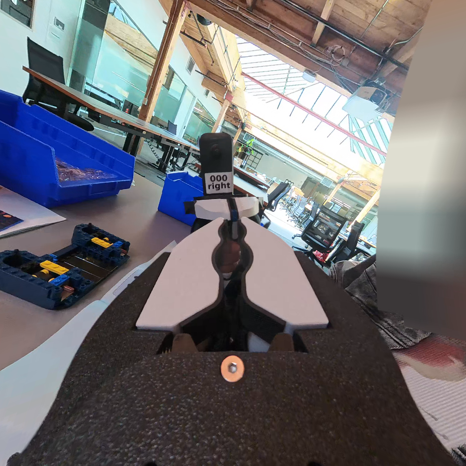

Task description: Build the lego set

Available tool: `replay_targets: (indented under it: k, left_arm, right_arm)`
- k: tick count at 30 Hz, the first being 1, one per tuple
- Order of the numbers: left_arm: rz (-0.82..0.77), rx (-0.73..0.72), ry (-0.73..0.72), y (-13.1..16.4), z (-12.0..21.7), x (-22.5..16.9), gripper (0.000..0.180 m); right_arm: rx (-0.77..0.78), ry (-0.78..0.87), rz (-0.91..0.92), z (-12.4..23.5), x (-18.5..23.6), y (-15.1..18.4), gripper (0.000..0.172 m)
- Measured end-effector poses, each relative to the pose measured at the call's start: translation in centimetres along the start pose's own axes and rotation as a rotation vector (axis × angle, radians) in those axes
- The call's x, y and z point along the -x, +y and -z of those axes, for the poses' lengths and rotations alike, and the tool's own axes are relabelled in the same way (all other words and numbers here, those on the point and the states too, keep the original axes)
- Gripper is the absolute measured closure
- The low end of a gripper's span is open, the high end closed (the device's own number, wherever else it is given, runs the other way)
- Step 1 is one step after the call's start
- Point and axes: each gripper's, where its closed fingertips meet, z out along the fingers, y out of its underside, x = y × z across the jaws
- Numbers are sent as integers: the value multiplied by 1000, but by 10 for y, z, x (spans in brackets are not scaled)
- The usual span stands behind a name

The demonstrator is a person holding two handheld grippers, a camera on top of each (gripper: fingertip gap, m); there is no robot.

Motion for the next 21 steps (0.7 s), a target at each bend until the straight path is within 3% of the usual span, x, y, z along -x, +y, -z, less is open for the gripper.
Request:
replay_targets:
  k: [1, 21]
  left_arm:
    - [3, -4, 5, 0, 0, 0, 174]
    - [35, 19, 21, 5, 5, 4, 175]
  right_arm:
    - [1, 2, 3, 0, 0, 0, 170]
    - [71, 75, 61, -1, -5, 8, 170]
